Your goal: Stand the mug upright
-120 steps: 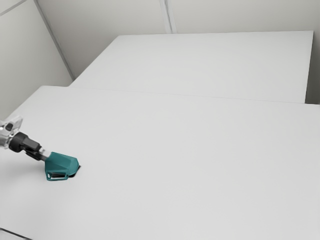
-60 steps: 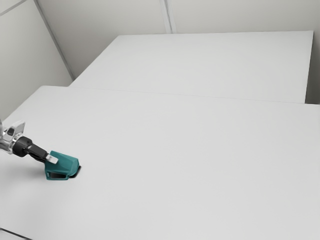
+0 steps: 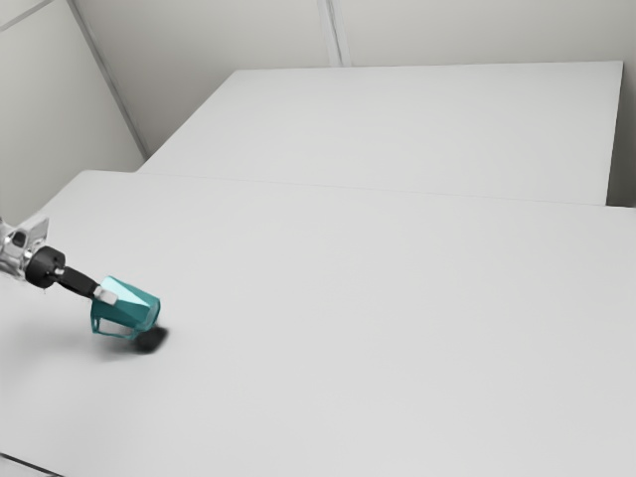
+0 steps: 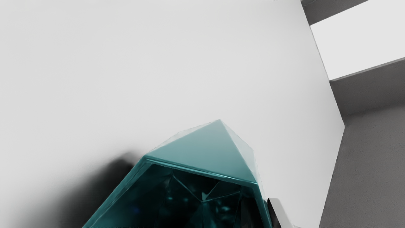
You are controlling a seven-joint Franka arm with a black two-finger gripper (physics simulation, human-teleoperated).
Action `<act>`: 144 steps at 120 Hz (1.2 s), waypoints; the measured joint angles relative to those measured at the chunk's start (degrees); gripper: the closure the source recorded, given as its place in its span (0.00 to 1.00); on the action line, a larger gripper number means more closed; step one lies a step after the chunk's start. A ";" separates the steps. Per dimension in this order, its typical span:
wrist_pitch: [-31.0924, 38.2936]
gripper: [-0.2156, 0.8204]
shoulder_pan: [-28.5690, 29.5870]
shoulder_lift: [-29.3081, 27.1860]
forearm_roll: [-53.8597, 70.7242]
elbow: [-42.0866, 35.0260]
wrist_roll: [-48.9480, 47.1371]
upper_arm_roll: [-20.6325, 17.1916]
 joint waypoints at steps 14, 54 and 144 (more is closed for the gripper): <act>2.08 0.96 -3.59 -7.24 2.84 -1.93 -1.16 0.00; 21.84 0.97 -20.55 -19.89 24.67 -5.31 -12.67 -5.98; 53.50 0.97 -25.64 -25.14 48.38 -19.50 -52.68 -21.52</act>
